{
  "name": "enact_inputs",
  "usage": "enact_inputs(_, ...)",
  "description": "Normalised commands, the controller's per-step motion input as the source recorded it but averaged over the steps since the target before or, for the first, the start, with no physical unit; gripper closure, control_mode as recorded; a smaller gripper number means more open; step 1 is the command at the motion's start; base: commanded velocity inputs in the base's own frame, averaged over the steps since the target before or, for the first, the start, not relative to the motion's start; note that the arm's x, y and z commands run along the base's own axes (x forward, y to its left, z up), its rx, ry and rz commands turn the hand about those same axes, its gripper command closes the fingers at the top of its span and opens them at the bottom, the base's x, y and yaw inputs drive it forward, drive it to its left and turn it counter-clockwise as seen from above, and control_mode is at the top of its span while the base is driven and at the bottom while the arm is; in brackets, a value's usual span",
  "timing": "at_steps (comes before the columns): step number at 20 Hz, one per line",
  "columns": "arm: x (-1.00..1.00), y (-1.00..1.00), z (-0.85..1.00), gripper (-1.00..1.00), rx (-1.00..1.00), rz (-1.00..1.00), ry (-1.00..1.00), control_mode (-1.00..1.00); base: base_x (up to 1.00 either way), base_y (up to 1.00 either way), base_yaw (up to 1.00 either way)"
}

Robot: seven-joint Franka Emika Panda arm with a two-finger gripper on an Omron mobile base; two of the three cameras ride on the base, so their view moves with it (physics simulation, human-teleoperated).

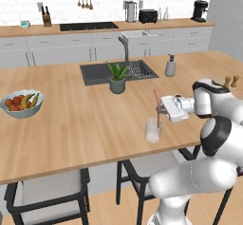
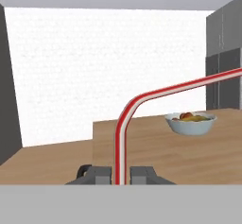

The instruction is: Take a straw from the drawer in front and place it inside the glass cup on the dining counter.

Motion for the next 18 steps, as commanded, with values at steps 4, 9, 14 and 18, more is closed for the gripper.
enact_inputs(4,0.13,0.0,-0.23,1.0,0.01,0.0,0.04,-1.0,0.0,0.0,0.0)
enact_inputs(9,0.15,0.0,-0.17,1.0,0.01,0.0,0.01,-1.0,0.0,0.0,0.0)
enact_inputs(14,0.06,0.0,-0.02,1.0,0.0,0.0,0.0,-1.0,0.0,0.0,0.0)
enact_inputs(18,0.02,0.0,0.06,1.0,0.0,0.0,-0.02,-1.0,0.0,0.0,0.0)
